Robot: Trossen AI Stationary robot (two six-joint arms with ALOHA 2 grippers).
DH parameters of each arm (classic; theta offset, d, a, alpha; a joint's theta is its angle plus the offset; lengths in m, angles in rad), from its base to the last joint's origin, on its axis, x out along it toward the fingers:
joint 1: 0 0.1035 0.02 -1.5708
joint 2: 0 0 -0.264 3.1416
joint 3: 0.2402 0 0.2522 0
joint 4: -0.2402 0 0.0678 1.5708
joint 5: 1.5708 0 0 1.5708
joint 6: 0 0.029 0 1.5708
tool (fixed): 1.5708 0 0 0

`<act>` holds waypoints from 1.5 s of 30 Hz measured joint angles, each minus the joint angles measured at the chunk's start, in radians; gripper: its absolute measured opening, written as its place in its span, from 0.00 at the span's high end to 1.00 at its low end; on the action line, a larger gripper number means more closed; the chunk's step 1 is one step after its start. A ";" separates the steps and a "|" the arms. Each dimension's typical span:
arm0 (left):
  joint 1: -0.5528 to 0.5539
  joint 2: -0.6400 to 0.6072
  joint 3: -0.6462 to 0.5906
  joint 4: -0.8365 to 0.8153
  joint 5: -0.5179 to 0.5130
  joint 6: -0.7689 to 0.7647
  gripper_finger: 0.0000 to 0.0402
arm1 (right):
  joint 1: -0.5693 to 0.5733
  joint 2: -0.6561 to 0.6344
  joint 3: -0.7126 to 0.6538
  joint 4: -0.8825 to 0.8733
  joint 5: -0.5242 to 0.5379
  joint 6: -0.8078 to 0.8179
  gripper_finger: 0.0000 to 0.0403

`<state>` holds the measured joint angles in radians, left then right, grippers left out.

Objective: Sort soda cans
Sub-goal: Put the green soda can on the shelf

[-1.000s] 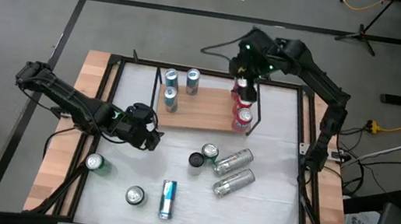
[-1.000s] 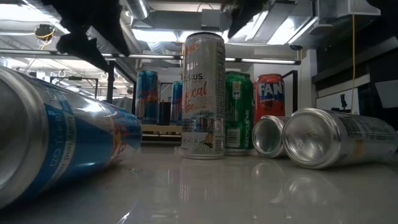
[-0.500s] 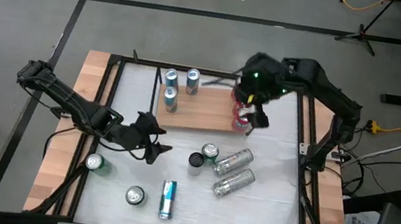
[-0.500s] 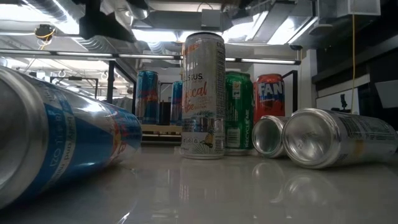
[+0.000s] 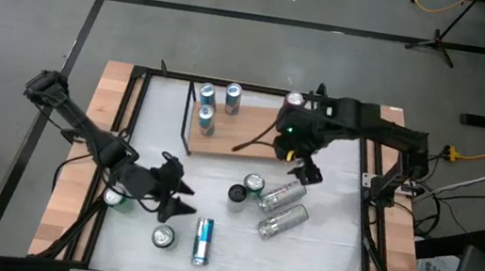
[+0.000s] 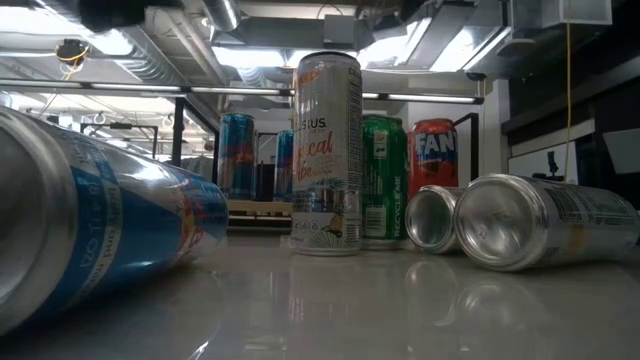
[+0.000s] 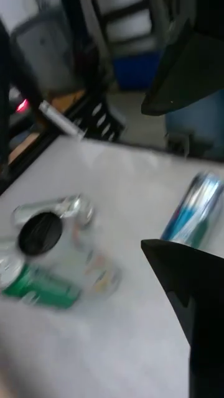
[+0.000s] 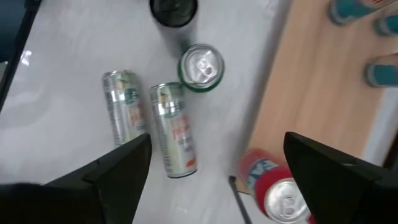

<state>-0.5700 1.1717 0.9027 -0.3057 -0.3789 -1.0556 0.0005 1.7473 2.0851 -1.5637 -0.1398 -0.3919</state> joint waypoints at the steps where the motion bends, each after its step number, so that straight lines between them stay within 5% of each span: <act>1: -0.009 0.000 0.014 -0.007 0.014 -0.024 0.17 | 0.007 0.000 -0.011 0.004 0.000 0.007 0.12; 11: -0.076 0.000 0.229 -0.392 0.084 -0.306 0.17 | 0.039 0.000 -0.081 0.070 0.004 0.029 0.12; 20: -0.137 0.039 0.249 -0.579 0.201 -0.517 0.17 | 0.039 0.000 -0.086 0.078 0.006 0.055 0.12; 28: -0.168 0.174 0.249 -0.582 0.315 -0.534 0.17 | 0.039 0.000 -0.086 0.120 0.005 0.055 0.12; 45: -0.211 0.309 0.249 -0.492 0.306 -0.505 0.17 | 0.039 0.000 -0.086 0.131 0.005 0.055 0.12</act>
<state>-0.7808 1.4808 1.1519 -0.7980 -0.0731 -1.5604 0.0391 1.7477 1.9987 -1.4325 -0.1345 -0.3367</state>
